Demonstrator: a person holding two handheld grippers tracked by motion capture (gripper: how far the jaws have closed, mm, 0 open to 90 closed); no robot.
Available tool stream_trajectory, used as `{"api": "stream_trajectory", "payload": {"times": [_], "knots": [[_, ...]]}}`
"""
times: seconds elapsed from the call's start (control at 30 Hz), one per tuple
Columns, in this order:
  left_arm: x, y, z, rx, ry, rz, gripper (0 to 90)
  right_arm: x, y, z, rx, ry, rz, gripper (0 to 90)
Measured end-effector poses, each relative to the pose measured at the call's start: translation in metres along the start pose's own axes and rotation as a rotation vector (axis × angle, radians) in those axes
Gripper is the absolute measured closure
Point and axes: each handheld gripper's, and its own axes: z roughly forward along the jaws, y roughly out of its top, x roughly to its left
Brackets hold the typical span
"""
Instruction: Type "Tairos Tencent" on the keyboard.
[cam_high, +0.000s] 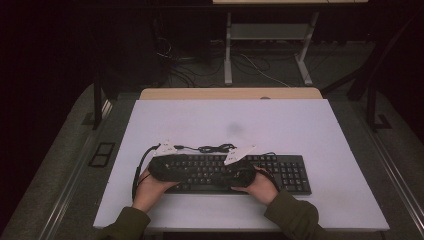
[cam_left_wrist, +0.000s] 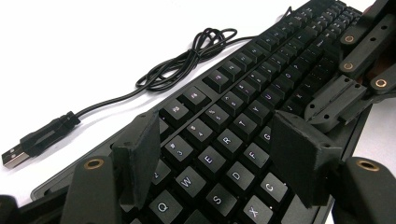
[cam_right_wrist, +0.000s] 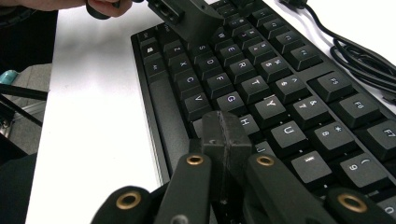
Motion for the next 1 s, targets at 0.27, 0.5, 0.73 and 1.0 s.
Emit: {"api": "stream_trajectory", "payload": {"times": [0.27,0.5,0.73,1.0], "knots": [[0.000,0.000,0.000,0.002,0.002,0.002,32.9,0.000,-0.002,0.002,0.012,0.001,0.001,89.2],[0.000,0.000,0.000,-0.002,0.004,0.001,32.9,0.001,0.000,0.000,0.008,-0.004,-0.008,89.2],[0.000,0.000,0.000,-0.003,0.007,0.004,32.9,-0.001,0.002,-0.004,-0.007,-0.006,-0.003,89.1],[0.000,0.001,-0.001,-0.007,0.009,0.007,34.7,-0.003,0.004,-0.010,-0.039,-0.013,0.008,79.1]]}}
